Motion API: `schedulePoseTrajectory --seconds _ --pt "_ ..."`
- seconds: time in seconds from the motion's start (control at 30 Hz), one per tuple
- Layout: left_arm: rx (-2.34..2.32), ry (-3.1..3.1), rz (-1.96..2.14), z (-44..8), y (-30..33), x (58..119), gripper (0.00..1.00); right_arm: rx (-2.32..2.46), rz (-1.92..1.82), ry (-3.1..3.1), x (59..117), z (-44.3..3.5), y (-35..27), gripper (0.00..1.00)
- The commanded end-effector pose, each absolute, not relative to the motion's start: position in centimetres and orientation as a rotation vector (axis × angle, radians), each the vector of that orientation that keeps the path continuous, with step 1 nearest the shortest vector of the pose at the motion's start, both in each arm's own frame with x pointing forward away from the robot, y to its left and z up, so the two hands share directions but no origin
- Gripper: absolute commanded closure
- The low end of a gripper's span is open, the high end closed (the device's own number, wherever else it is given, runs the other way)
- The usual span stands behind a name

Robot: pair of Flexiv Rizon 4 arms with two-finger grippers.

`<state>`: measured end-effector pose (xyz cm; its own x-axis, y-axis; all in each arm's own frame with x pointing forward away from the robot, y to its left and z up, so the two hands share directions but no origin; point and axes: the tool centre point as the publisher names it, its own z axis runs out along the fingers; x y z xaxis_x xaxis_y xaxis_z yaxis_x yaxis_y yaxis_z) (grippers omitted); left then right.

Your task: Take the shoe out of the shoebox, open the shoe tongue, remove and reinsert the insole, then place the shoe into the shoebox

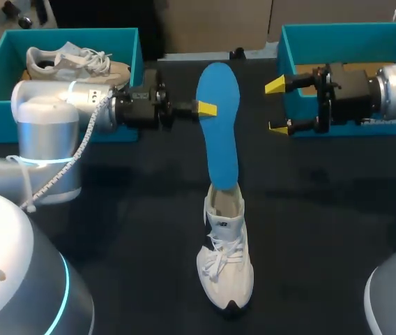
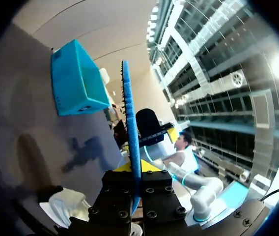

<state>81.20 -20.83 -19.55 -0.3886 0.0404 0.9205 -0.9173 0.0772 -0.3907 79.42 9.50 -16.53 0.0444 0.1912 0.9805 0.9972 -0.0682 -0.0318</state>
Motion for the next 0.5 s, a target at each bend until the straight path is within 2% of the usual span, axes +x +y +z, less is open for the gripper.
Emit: schedulePoseTrajectory --seconds 0.03,0.17,0.5 --pt "0.630 -1.788 1.644 -18.85 -20.62 81.85 1.00 -1.420 -1.130 -1.292 79.49 -16.53 9.65 0.00" --pt "0.442 -2.008 1.817 -17.91 -20.71 82.47 1.00 -1.420 -1.130 -1.292 79.49 -16.53 9.65 0.00" --pt "0.442 -2.008 1.817 -17.91 -20.71 82.47 1.00 -1.420 -1.130 -1.292 79.49 -16.53 9.65 0.00"
